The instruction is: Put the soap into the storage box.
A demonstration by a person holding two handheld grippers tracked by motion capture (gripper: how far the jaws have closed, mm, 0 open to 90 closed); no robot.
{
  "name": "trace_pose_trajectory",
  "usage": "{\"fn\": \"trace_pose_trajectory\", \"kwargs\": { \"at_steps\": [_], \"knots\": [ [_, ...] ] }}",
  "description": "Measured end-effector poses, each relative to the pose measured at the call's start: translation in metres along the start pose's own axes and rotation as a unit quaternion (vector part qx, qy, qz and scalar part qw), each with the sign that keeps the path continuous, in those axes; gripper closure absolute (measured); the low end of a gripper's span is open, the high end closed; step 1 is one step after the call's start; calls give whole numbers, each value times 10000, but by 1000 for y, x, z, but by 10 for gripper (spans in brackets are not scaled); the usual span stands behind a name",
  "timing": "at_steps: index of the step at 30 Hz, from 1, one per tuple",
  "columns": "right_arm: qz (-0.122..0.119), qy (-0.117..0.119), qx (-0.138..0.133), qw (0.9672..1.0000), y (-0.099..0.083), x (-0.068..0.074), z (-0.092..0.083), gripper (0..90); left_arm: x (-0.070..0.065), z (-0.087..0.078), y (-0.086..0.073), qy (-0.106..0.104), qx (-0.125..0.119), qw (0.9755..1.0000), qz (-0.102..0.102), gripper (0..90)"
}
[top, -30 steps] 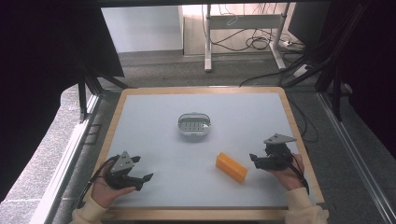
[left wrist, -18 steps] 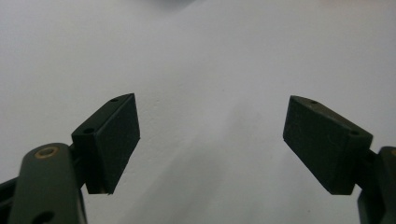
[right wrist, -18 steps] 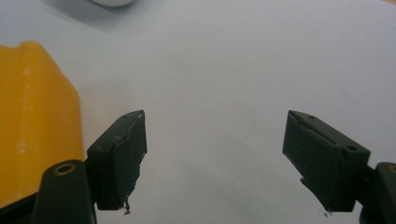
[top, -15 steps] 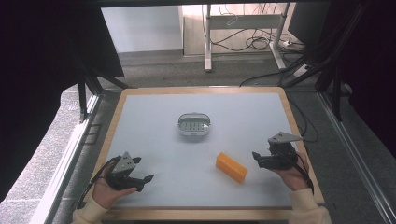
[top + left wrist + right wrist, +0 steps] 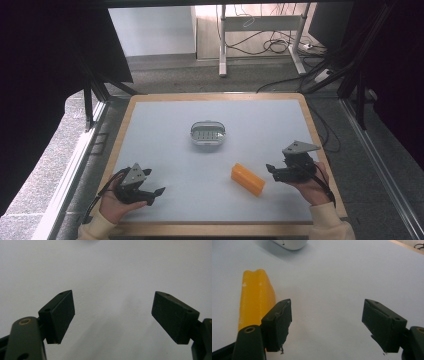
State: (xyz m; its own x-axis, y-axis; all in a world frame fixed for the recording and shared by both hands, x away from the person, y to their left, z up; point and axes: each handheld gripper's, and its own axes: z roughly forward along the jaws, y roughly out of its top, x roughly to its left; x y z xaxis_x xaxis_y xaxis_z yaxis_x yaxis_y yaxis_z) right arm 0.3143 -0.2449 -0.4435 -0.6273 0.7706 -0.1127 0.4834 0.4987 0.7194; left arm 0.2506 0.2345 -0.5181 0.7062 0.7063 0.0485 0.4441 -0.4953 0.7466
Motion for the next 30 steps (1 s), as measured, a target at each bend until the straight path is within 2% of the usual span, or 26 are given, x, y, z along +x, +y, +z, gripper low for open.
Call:
{"fn": "trace_pose_trajectory", "kwargs": {
  "at_steps": [6,8,15,19,22,30],
  "knots": [
    [-82,117,27,9999,4,5,-1,246,0,1,0,5,24,10000,3,188],
    [-92,233,123,9996,6,9,-1,252,0,1,0,8,9,10000,8,188],
    [-164,319,261,9990,16,16,0,251,0,-2,1,12,-35,10000,24,188],
    [-194,437,324,9983,23,22,3,252,0,-2,1,-8,-37,10000,51,188],
    [-159,586,503,9969,29,28,9,265,0,-3,1,-26,-69,10000,45,188],
    [-321,734,608,9949,42,41,17,273,0,-2,1,-13,-54,10000,67,188]
  ]
}}
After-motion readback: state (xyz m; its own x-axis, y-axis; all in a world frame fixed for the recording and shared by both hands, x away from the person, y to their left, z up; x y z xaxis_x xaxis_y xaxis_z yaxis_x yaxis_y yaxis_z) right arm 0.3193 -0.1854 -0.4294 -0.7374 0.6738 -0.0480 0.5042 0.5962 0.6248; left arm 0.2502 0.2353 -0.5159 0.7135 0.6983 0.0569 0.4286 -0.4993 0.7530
